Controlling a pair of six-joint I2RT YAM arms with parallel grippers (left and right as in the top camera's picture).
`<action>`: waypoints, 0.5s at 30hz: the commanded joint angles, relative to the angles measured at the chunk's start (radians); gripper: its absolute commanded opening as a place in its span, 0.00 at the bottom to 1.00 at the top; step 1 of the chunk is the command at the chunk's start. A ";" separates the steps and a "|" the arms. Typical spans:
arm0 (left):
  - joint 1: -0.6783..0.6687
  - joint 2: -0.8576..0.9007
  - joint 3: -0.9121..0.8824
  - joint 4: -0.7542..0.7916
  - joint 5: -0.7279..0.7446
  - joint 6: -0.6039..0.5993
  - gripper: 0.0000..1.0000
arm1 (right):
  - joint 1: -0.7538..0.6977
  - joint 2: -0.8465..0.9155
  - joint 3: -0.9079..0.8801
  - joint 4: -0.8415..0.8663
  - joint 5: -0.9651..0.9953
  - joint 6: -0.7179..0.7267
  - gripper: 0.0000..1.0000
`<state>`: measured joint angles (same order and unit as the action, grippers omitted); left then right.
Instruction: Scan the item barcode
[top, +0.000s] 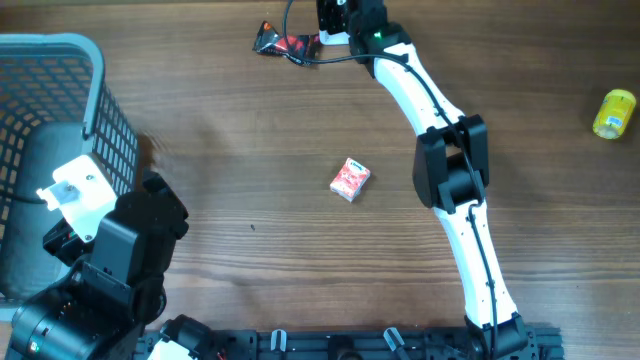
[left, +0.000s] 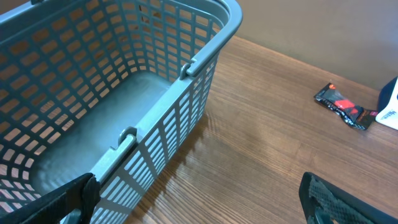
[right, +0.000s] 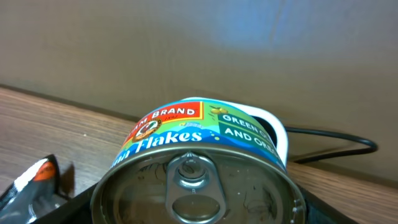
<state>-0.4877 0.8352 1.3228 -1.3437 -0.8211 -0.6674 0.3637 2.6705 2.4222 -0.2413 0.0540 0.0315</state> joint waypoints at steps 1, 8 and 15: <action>0.005 0.005 -0.003 -0.007 0.001 0.008 1.00 | 0.000 -0.155 0.007 -0.015 0.021 -0.028 0.68; 0.005 0.005 -0.003 -0.031 0.001 0.008 1.00 | -0.007 -0.255 0.007 -0.167 0.168 -0.033 0.69; 0.005 0.005 -0.003 -0.034 0.001 0.008 1.00 | -0.055 -0.290 0.007 -0.492 0.338 -0.024 0.72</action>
<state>-0.4881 0.8352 1.3228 -1.3773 -0.8211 -0.6674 0.3489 2.4035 2.4241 -0.6296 0.2752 0.0124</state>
